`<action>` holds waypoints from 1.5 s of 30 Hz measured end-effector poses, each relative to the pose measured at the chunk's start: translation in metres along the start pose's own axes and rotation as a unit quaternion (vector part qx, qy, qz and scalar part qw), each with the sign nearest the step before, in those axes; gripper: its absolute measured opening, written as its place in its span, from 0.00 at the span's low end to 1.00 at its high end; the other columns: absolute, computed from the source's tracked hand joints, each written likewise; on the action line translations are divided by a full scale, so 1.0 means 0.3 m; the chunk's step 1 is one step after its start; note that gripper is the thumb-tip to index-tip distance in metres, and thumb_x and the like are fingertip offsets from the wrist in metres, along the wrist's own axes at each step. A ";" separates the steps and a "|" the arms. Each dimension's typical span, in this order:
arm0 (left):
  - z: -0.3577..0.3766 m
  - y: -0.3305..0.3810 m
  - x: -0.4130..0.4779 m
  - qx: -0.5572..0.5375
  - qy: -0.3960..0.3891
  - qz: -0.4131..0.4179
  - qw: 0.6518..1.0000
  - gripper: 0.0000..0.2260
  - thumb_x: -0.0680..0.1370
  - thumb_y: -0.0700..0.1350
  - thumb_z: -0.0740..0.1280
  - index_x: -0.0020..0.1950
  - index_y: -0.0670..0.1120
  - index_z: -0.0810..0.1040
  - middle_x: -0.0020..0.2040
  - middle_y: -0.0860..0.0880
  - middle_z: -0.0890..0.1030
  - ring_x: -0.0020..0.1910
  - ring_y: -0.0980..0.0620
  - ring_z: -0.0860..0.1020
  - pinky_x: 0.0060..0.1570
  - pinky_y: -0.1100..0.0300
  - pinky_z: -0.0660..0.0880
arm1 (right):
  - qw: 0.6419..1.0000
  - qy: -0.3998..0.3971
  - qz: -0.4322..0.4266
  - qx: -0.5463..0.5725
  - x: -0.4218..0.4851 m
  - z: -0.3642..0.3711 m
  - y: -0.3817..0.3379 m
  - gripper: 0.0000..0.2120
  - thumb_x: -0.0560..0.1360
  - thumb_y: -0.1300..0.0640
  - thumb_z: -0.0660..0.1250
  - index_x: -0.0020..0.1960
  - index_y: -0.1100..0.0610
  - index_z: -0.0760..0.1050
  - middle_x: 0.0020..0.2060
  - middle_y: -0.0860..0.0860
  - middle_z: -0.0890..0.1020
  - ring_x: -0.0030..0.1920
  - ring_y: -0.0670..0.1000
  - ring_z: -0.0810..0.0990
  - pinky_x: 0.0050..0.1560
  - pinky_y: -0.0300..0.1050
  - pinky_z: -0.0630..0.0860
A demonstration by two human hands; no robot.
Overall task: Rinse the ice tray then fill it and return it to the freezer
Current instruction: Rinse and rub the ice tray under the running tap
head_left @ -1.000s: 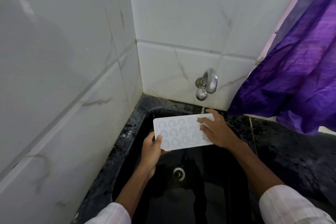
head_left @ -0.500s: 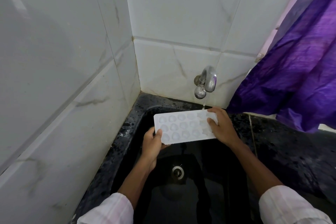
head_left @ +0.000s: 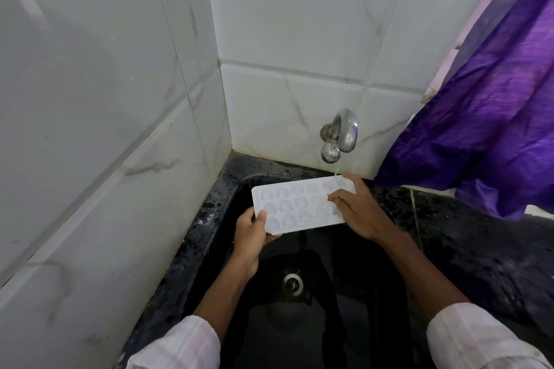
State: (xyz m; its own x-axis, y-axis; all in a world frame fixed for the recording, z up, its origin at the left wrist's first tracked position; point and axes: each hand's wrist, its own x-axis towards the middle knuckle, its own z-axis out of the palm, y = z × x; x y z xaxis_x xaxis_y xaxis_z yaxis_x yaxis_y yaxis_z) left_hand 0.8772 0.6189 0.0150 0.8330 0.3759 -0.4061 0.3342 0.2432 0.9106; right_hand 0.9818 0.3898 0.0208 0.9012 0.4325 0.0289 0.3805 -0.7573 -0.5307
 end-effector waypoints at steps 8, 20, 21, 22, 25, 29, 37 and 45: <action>-0.007 0.001 -0.006 -0.011 0.010 0.003 1.000 0.12 0.85 0.43 0.57 0.66 0.44 0.76 0.56 0.46 0.83 0.53 0.49 0.82 0.44 0.57 0.81 | 1.000 -0.013 -0.006 0.001 -0.012 -0.020 -0.027 0.12 0.83 0.58 0.59 0.58 0.53 0.81 0.77 0.52 0.59 0.76 0.56 0.56 0.69 0.42 0.55; -0.017 -0.008 -0.021 -0.020 0.022 0.008 1.000 0.12 0.85 0.43 0.57 0.64 0.43 0.76 0.54 0.48 0.83 0.50 0.51 0.82 0.42 0.59 0.80 | 0.999 -0.039 0.001 -0.001 -0.017 0.002 -0.040 0.12 0.83 0.50 0.58 0.61 0.50 0.78 0.77 0.48 0.55 0.76 0.51 0.53 0.70 0.43 0.57; -0.019 -0.011 -0.023 -0.019 0.023 0.008 1.000 0.12 0.85 0.43 0.57 0.64 0.43 0.76 0.54 0.48 0.83 0.50 0.52 0.82 0.42 0.60 0.80 | 0.999 -0.034 0.005 0.022 -0.015 0.006 -0.038 0.11 0.83 0.52 0.59 0.60 0.50 0.78 0.76 0.47 0.56 0.75 0.50 0.55 0.70 0.42 0.57; -0.020 -0.014 -0.023 -0.017 0.025 0.009 1.000 0.12 0.85 0.43 0.57 0.64 0.43 0.76 0.53 0.48 0.83 0.50 0.52 0.82 0.41 0.60 0.80 | 0.998 -0.022 0.014 0.055 -0.014 0.010 -0.036 0.10 0.83 0.53 0.60 0.59 0.50 0.77 0.75 0.46 0.56 0.73 0.48 0.58 0.70 0.42 0.58; -0.017 -0.014 -0.017 -0.020 0.028 0.007 0.999 0.12 0.85 0.43 0.57 0.65 0.42 0.76 0.54 0.47 0.83 0.49 0.52 0.82 0.41 0.61 0.80 | 0.990 0.051 0.054 0.117 -0.007 0.029 -0.024 0.12 0.82 0.61 0.60 0.64 0.55 0.71 0.73 0.51 0.60 0.69 0.47 0.65 0.73 0.46 0.63; 0.000 -0.005 -0.009 -0.045 0.041 -0.003 0.998 0.12 0.85 0.43 0.57 0.66 0.42 0.75 0.55 0.46 0.82 0.49 0.53 0.81 0.43 0.59 0.81 | 0.984 0.085 0.098 0.126 -0.008 0.035 -0.014 0.16 0.81 0.63 0.59 0.68 0.59 0.69 0.70 0.54 0.63 0.65 0.47 0.70 0.73 0.48 0.66; 0.038 0.010 0.006 -0.119 0.067 -0.035 0.990 0.12 0.85 0.41 0.58 0.67 0.39 0.73 0.52 0.45 0.82 0.45 0.51 0.82 0.33 0.64 0.80 | 0.993 0.073 0.052 0.080 -0.001 0.033 0.002 0.15 0.81 0.62 0.61 0.67 0.56 0.71 0.72 0.54 0.62 0.68 0.53 0.70 0.68 0.42 0.66; 0.049 0.008 0.005 -0.100 0.060 -0.013 0.993 0.11 0.85 0.41 0.58 0.66 0.41 0.73 0.55 0.46 0.82 0.48 0.51 0.82 0.34 0.65 0.80 | 0.999 0.026 0.028 -0.023 0.015 0.042 0.008 0.13 0.83 0.54 0.59 0.64 0.44 0.76 0.75 0.53 0.58 0.72 0.59 0.61 0.69 0.56 0.70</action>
State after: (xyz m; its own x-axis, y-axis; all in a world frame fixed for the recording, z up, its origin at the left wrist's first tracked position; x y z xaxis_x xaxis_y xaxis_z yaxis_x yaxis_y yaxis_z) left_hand 0.8858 0.6070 0.0176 0.7621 0.4682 -0.4472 0.2508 0.4233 0.8706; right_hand 0.9842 0.3961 0.0091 0.9300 0.3649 0.0446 0.3381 -0.8013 -0.4936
